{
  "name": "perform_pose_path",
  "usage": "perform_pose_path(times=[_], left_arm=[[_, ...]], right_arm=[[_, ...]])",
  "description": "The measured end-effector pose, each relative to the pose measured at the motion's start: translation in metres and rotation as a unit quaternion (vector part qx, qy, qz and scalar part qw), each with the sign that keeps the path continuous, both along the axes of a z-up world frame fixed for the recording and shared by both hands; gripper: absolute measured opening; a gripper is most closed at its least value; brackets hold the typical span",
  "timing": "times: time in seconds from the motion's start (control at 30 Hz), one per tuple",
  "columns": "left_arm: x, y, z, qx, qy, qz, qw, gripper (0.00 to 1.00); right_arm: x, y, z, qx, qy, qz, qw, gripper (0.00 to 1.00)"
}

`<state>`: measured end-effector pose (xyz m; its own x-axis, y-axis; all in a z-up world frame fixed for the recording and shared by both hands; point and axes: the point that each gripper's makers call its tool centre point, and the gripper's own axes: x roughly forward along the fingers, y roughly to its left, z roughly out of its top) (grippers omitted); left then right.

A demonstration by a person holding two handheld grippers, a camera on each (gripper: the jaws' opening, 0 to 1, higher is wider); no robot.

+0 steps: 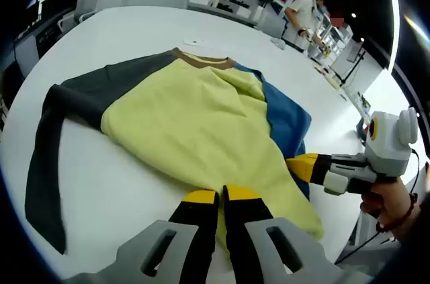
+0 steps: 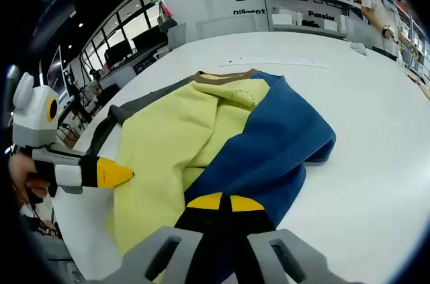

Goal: Fold the garment on the visible template until the final outline fits inside the template.

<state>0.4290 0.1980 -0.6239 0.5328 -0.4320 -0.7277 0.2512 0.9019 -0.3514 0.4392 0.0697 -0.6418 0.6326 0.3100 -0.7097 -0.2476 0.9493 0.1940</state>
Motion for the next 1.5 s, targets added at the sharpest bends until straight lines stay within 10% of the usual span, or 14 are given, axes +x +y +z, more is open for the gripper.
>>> perform_pose_path(times=[0.47,1.5], left_arm=[[-0.006,0.031,0.015,0.032,0.004,-0.021,0.9993,0.00],[0.000,0.087,0.007,0.163,0.003,-0.065,0.9844,0.00]], right_arm=[[-0.017,-0.049,0.002,-0.078,0.023,0.014,0.9966,0.00],[0.023,-0.148,0.009,-0.198,0.018,0.012,0.9800,0.00]])
